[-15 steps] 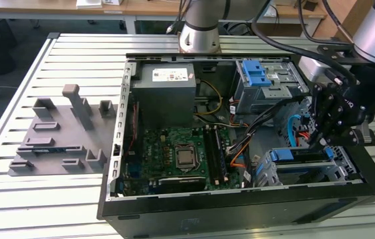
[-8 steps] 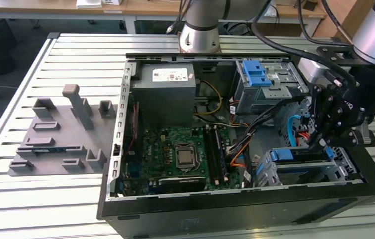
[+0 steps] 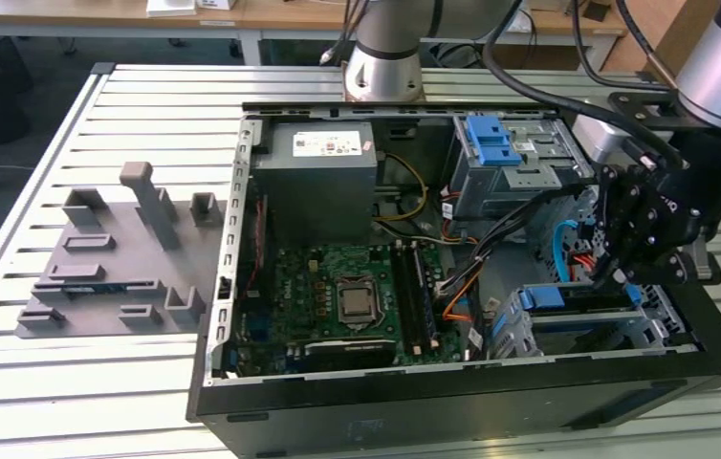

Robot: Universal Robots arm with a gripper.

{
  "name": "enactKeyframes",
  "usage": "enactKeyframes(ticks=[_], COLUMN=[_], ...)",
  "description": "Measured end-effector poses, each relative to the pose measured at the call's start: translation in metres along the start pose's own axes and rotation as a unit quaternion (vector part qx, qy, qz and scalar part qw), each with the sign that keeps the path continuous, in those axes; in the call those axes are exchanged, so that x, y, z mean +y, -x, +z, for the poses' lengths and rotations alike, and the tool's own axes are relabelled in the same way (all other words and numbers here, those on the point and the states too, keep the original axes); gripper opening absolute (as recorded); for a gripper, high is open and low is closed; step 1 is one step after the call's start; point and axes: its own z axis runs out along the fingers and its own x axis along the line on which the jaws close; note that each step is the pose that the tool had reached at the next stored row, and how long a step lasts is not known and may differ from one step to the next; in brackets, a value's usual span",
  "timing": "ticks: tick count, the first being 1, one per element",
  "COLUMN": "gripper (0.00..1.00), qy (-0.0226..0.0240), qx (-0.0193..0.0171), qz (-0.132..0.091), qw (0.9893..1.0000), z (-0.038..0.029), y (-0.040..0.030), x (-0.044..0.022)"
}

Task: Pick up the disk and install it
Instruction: 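Insert the first disk wire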

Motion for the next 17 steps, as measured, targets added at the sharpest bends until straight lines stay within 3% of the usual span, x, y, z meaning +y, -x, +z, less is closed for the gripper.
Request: enactKeyframes(ticks=[17], gripper=[0.16], qy=[0.0016], qx=[0.0000], qz=[0.004], qw=[1.0000], z=[0.0004], y=[0.0013], x=[0.0004])
